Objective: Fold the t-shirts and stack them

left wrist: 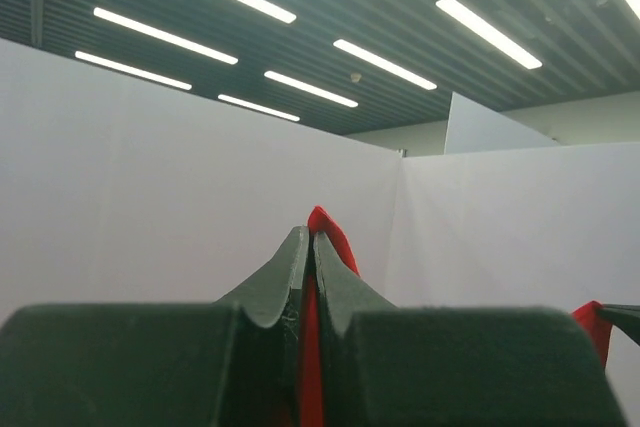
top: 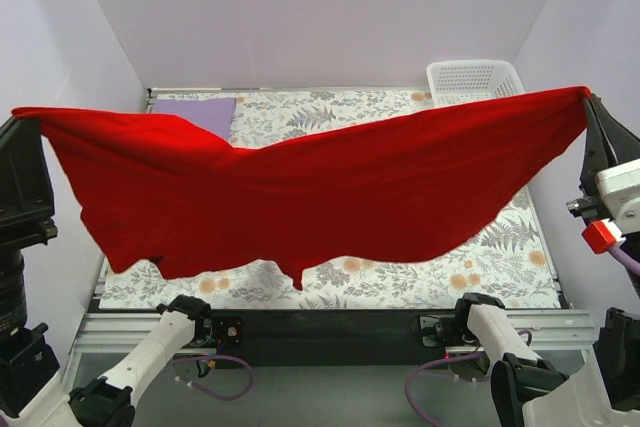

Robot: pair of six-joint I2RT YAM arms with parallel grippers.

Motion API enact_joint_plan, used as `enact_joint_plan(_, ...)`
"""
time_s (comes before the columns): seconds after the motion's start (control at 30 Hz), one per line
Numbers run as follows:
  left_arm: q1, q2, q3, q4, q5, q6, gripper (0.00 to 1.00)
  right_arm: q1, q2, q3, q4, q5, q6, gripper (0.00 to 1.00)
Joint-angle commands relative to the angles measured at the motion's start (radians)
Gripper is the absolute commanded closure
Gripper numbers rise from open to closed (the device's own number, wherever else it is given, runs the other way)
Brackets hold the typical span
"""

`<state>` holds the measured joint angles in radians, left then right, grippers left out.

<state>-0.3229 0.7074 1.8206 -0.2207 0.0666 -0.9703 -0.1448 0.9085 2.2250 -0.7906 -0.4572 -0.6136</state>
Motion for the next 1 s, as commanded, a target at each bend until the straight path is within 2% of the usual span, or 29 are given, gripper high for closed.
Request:
enact_joint_plan(0.0, -0.001, 0.055, -0.009, 0.037, -0.008, -0.004, 1.00, -0.004, 0.046, -0.010, 0.062, 0.037, 0.031, 0.99)
enact_joint_plan(0.13, -0.001, 0.058, -0.133, 0.072, -0.050, 0.008, 1.00, -0.004, 0.029, -0.144, 0.063, -0.058, 0.003, 0.99)
enact_joint_plan(0.2, -0.001, 0.052, -0.206, 0.089, -0.094, 0.018, 1.00, -0.004, 0.015, -0.284, 0.074, -0.090, -0.011, 0.99)
enact_joint_plan(0.23, -0.001, 0.049, -0.309, 0.112, -0.103, 0.022, 1.00, -0.004, 0.001, -0.335, 0.080, -0.118, -0.027, 0.99)
enact_joint_plan(0.27, -0.001, 0.040, -0.364, 0.133, -0.112, 0.022, 1.00, -0.004, -0.006, -0.454, 0.089, -0.127, -0.029, 0.99)
enact_joint_plan(0.33, 0.001, 0.035, -0.529, 0.185, -0.132, 0.022, 1.00, -0.003, -0.032, -0.577, 0.155, -0.150, -0.028, 0.99)
enact_joint_plan(0.37, -0.001, 0.040, -0.587, 0.198, -0.146, 0.022, 1.00, -0.002, -0.043, -0.725, 0.192, -0.158, -0.012, 0.99)
enact_joint_plan(0.43, -0.001, 0.059, -0.685, 0.262, -0.201, 0.033, 1.00, -0.004, -0.062, -0.870, 0.307, -0.185, 0.006, 0.99)
enact_joint_plan(0.47, 0.001, 0.070, -0.792, 0.288, -0.217, 0.033, 1.00, -0.003, -0.062, -0.934, 0.348, -0.195, 0.030, 0.99)
enact_joint_plan(0.5, 0.001, 0.087, -0.835, 0.341, -0.258, 0.036, 1.00, -0.001, -0.060, -1.064, 0.441, -0.202, 0.040, 0.99)
enact_joint_plan(0.57, 0.002, 0.159, -0.946, 0.397, -0.286, 0.053, 1.00, 0.007, -0.033, -1.169, 0.534, -0.213, 0.057, 0.99)
enact_joint_plan(0.6, 0.018, 0.194, -0.972, 0.427, -0.290, 0.061, 1.00, 0.020, -0.016, -1.255, 0.586, -0.209, 0.069, 0.99)
enact_joint_plan(0.73, 0.090, 0.473, -0.992, 0.533, -0.242, 0.033, 1.00, 0.088, 0.142, -1.372, 0.779, -0.153, 0.078, 0.99)
enact_joint_plan(0.83, 0.142, 0.649, -0.945, 0.573, -0.209, -0.001, 1.00, 0.126, 0.287, -1.355, 0.821, -0.114, 0.069, 0.99)
enact_joint_plan(0.97, 0.179, 0.790, -0.862, 0.569, -0.153, -0.024, 1.00, 0.180, 0.421, -1.295, 0.829, -0.067, 0.061, 0.99)
